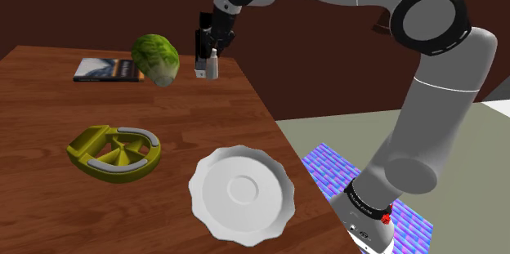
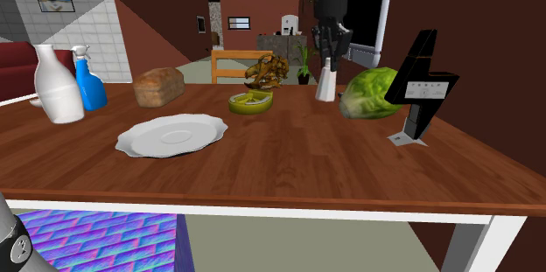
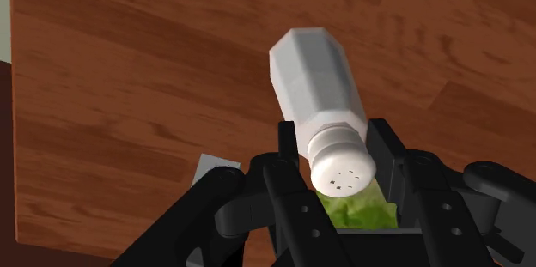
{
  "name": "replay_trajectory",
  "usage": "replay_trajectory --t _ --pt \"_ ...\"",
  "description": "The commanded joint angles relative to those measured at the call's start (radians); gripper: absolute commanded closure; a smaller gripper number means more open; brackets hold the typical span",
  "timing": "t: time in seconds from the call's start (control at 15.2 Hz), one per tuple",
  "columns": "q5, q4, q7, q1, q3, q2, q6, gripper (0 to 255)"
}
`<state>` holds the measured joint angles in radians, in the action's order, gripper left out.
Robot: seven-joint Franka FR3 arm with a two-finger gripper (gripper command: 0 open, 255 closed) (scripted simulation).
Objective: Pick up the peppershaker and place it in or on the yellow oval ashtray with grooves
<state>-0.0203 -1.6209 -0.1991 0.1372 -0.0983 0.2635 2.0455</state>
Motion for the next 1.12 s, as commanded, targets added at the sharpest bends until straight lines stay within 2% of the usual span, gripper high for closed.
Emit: replay_trajectory --t 0.0,0.53,1.06 --pt "0.008 -0.005 -0.039 0.024 -0.012 -0.010 -0.005 255" --pt "0.056 0.029 -0.223 0.139 -0.067 -0.003 -0.030 255" --pt "0.113 0.152 -0.405 0.265 -0.116 0.066 -0.088 255"
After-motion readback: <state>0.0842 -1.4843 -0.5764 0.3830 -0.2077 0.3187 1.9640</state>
